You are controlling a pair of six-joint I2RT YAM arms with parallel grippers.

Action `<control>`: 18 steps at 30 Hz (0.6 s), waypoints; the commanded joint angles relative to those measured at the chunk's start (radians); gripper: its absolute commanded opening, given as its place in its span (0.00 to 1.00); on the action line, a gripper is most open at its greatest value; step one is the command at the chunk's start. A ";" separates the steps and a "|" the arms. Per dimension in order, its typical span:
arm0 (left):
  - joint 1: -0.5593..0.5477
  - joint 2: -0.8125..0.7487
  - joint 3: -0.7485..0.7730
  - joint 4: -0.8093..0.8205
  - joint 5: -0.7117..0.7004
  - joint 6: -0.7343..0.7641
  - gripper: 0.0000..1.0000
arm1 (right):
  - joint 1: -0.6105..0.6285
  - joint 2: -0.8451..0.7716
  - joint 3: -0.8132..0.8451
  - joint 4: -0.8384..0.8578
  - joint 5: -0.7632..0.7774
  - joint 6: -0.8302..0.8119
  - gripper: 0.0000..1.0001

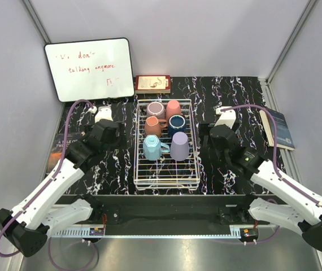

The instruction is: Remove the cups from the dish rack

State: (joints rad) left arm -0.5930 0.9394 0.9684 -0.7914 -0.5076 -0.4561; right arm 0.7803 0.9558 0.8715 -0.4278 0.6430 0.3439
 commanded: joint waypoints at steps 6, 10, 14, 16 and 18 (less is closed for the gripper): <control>-0.004 -0.030 0.003 0.021 0.018 0.010 0.99 | 0.008 0.034 0.069 0.041 -0.037 0.023 1.00; -0.004 -0.031 -0.002 0.018 0.018 0.011 0.99 | 0.010 0.057 0.104 0.046 -0.179 0.027 1.00; -0.005 -0.028 -0.011 0.018 0.027 0.002 0.99 | 0.013 0.110 0.156 0.023 -0.227 0.049 1.00; -0.004 -0.022 -0.013 0.018 0.034 -0.001 0.99 | 0.020 0.141 0.178 0.014 -0.233 0.064 1.00; -0.004 -0.019 -0.017 0.018 0.038 -0.006 0.99 | 0.034 0.162 0.190 0.012 -0.240 0.072 1.00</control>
State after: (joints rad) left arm -0.5930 0.9245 0.9581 -0.7918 -0.4961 -0.4564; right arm 0.7887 1.0756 1.0039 -0.4225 0.4557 0.3809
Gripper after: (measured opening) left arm 0.987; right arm 0.994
